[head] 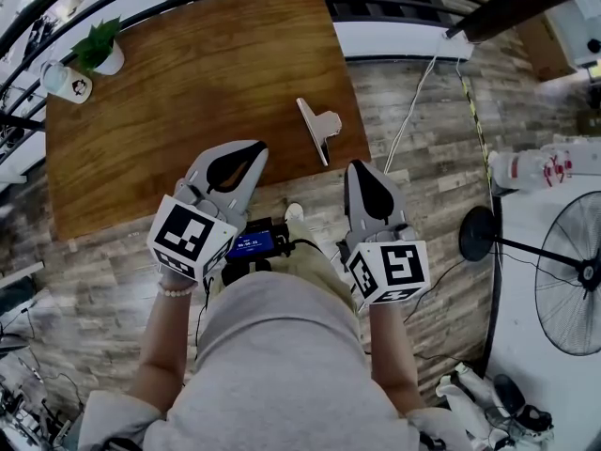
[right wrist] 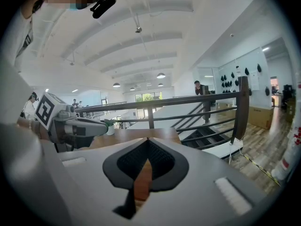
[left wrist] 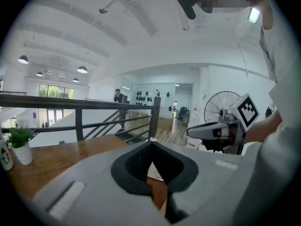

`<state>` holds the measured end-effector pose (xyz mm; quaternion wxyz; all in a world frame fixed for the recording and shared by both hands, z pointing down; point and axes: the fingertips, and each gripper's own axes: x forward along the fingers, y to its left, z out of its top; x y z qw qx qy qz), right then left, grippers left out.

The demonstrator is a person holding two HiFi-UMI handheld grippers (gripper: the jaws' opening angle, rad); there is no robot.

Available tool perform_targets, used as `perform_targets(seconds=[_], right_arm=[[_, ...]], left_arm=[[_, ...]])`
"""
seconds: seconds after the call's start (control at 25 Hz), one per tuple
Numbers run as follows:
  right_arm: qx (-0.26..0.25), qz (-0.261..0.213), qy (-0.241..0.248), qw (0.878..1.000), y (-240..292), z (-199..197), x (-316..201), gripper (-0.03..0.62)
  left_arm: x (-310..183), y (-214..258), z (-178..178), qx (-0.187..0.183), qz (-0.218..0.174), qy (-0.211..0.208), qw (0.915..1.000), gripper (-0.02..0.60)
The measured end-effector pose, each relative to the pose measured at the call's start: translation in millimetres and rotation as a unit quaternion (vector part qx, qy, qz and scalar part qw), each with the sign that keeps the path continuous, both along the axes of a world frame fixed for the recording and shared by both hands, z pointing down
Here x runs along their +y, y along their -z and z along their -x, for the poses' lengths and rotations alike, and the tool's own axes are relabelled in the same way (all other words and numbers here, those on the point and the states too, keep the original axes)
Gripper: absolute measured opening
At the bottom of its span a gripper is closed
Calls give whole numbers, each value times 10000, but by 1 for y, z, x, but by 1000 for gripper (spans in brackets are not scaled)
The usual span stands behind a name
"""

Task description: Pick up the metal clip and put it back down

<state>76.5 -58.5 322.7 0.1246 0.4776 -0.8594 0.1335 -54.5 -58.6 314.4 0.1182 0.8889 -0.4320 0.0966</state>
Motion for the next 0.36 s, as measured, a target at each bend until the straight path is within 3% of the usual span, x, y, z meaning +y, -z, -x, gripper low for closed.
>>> perform_targets(seconds=[0.36], right_arm=[[27,60,29,10000,-5,0,0,23]], left_arm=[[-2,-3,2,-19,21,39,10000,0]])
